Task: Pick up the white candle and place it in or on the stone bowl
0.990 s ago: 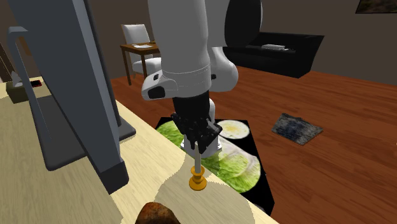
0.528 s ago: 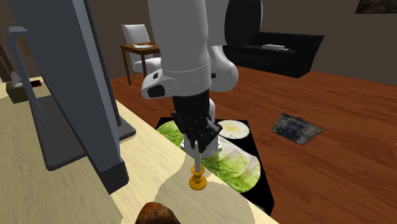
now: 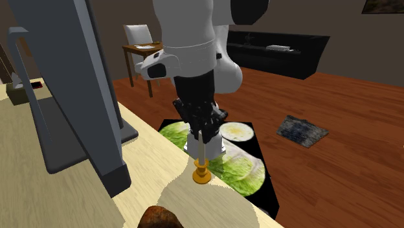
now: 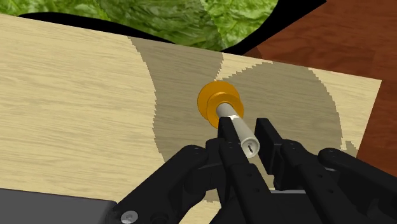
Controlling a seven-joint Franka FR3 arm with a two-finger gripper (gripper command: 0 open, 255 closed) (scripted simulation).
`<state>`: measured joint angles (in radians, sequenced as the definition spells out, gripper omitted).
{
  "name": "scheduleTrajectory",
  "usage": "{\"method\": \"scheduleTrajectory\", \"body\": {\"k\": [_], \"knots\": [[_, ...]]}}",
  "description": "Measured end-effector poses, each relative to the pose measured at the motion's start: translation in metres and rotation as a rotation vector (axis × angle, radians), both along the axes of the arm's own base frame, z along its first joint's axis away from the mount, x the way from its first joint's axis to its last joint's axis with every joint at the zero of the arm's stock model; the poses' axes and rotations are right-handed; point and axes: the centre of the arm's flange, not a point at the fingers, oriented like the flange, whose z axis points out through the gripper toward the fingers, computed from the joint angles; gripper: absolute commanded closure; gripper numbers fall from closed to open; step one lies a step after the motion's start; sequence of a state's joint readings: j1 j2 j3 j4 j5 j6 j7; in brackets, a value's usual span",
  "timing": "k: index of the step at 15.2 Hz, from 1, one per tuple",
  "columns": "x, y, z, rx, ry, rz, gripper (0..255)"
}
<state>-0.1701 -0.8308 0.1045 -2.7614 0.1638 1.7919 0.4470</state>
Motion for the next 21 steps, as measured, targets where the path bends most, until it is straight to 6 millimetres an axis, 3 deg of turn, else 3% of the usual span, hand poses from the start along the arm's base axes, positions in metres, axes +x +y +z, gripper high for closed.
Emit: {"method": "scheduleTrajectory", "body": {"k": [21], "knots": [[0.000,-0.001,0.112,0.000,0.000,0.000,255]]}}
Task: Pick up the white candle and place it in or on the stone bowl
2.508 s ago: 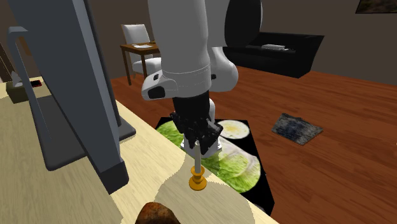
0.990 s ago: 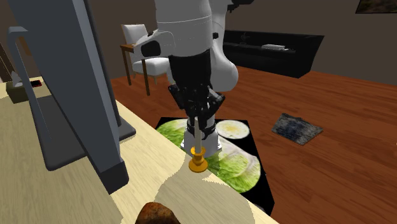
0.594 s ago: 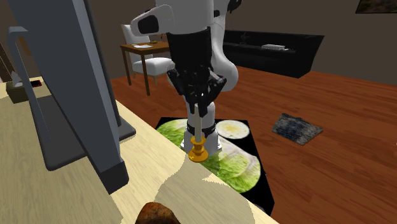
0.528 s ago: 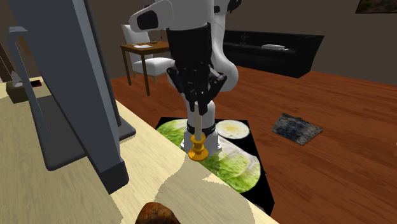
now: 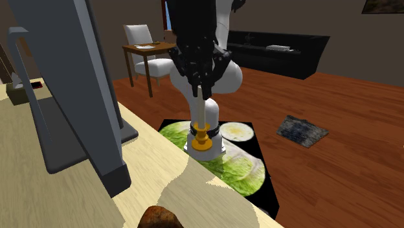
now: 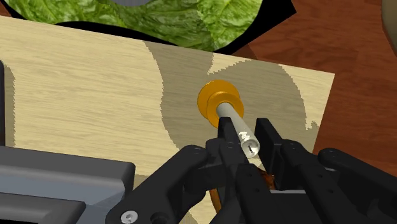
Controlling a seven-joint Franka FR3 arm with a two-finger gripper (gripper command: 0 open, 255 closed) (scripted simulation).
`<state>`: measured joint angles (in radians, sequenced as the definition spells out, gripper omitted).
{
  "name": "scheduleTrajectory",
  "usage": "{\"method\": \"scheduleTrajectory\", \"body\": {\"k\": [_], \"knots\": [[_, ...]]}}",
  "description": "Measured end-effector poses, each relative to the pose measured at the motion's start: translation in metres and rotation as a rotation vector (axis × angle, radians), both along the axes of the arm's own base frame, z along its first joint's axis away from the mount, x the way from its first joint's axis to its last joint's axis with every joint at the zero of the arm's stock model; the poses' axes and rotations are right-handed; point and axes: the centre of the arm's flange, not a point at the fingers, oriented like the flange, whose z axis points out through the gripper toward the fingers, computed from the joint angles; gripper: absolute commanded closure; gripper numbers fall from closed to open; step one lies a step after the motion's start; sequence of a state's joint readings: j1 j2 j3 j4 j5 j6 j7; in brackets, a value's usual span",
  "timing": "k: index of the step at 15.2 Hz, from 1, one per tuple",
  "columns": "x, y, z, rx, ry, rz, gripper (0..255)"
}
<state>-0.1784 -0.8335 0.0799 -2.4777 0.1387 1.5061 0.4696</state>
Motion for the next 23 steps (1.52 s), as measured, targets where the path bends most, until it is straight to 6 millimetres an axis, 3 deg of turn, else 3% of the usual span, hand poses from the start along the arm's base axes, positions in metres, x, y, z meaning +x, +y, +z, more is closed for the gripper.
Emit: {"method": "scheduleTrajectory", "body": {"k": [13,15,23], "knots": [[-0.001,-0.001,0.067,0.000,0.000,0.000,255],[0.013,-0.003,0.073,0.000,0.000,0.000,255],[0.114,-0.010,0.100,0.000,0.000,0.000,255]]}}
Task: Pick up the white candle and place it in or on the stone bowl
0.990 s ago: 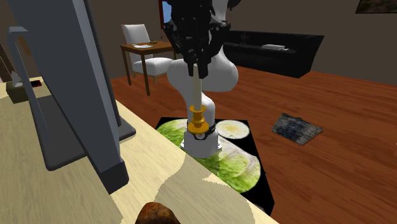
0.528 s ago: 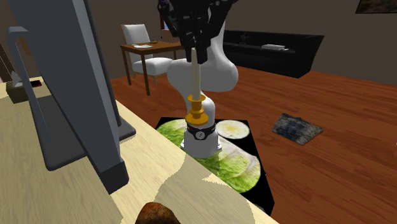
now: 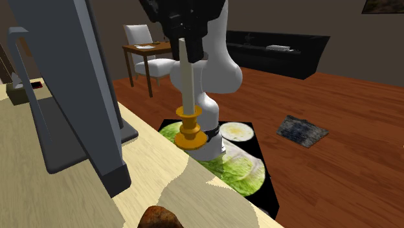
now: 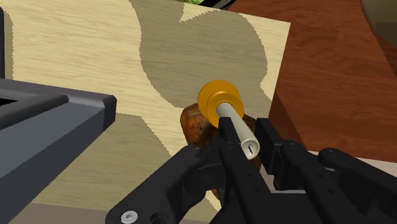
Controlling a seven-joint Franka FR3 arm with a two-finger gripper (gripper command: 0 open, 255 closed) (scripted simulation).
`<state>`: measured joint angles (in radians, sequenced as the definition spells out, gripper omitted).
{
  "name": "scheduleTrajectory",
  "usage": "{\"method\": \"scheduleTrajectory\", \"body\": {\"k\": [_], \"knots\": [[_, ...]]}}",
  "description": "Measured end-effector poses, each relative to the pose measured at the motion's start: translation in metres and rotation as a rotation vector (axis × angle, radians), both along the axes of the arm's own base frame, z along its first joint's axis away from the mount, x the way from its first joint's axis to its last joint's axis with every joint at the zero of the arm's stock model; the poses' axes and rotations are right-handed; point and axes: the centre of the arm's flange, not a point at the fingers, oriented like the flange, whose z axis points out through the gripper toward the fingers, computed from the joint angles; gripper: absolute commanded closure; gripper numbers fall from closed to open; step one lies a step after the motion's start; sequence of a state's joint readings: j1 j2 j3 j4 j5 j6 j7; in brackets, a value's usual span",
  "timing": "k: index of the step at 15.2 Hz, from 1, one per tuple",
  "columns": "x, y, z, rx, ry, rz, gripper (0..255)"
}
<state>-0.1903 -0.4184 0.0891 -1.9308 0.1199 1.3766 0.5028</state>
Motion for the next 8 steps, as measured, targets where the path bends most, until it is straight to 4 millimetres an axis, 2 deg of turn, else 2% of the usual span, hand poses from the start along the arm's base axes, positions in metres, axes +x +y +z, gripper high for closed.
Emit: {"method": "scheduleTrajectory", "body": {"k": [3,8], "knots": [[0.035,-0.009,0.008,0.000,0.001,0.000,255],[0.101,-0.012,0.025,0.000,0.001,0.000,255]]}}
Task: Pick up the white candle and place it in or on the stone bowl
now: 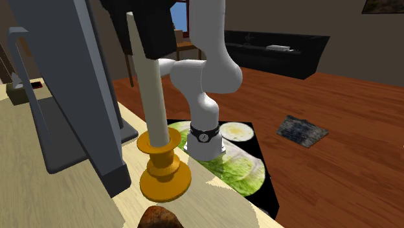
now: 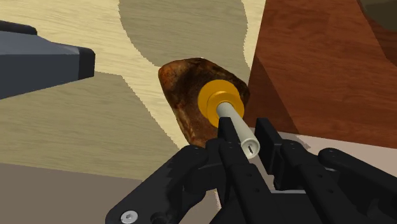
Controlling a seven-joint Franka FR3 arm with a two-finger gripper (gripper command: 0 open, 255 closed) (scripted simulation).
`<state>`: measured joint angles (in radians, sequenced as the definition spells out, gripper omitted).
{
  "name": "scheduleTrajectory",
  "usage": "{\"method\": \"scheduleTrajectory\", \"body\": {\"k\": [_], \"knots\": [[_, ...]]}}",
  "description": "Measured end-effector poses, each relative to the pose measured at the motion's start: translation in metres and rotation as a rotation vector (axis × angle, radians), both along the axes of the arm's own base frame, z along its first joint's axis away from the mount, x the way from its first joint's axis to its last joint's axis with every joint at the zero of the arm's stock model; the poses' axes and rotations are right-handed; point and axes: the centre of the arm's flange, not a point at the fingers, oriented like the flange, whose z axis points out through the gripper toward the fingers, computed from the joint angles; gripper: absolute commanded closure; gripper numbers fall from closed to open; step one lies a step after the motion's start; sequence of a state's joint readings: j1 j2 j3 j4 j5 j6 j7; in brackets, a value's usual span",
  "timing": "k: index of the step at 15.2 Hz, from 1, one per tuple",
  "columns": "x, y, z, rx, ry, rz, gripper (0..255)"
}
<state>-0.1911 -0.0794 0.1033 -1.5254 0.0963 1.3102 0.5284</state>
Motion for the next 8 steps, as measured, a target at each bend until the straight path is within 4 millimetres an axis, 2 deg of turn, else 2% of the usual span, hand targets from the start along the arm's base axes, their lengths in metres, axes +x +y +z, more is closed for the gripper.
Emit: {"method": "scheduleTrajectory", "body": {"k": [3,5,8], "knots": [[0.038,-0.005,0.007,0.000,0.000,0.000,255],[0.046,-0.007,-0.001,0.000,0.000,0.000,255],[0.047,-0.006,-0.015,0.000,0.000,-0.001,255]]}}
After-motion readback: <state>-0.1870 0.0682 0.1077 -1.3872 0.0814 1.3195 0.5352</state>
